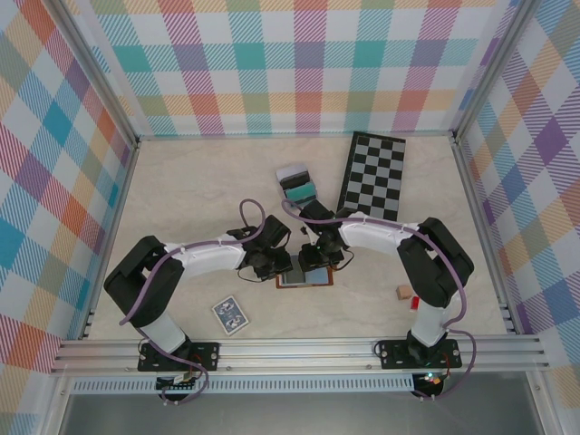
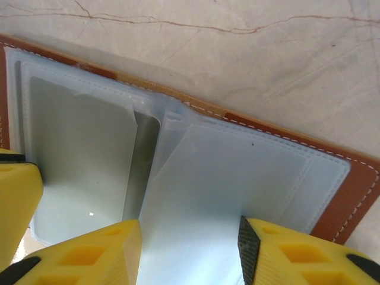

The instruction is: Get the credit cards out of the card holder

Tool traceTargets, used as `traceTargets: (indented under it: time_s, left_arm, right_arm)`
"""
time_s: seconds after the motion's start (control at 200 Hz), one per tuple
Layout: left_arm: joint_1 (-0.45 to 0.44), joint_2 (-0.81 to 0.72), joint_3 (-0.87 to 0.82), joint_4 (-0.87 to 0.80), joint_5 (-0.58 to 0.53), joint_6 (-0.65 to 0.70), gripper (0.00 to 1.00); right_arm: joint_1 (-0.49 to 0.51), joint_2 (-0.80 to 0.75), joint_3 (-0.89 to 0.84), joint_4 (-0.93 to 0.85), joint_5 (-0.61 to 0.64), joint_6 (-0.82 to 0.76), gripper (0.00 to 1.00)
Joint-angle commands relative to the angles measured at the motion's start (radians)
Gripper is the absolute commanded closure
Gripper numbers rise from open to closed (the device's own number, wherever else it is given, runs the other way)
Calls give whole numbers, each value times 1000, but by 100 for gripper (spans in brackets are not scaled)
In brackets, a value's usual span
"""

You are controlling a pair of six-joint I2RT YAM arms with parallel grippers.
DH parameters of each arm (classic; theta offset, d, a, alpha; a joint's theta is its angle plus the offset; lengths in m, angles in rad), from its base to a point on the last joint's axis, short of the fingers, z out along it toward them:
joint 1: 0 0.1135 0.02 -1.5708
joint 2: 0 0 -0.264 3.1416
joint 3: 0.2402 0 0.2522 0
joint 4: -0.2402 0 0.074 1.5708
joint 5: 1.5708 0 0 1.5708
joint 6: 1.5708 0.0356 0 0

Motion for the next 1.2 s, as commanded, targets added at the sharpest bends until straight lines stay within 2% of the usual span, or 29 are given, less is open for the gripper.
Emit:
traceTargets:
  time_s: [0.0,0.335,0.645,1.095,1.195]
  left_arm:
    - [-24,23,4,10,44,27,81]
    - [-23,-14,-23,133,104,44,81]
    - [-23,-41,-33,138,103,55,82]
    - [-22,-26,-69,231,146,9,83]
    - [-20,-25,-67,219,135,10,87]
  right_arm:
    - [-5,32,-20,-3,-40,8,53]
    - [-8,29,-23,-4,-46,9,53]
    - [-9,16,-29,2,-43,20,54]
    - [-48,-20,-81,75,-147,48,64]
    - [-54,-32,-83,71,-145,50,64]
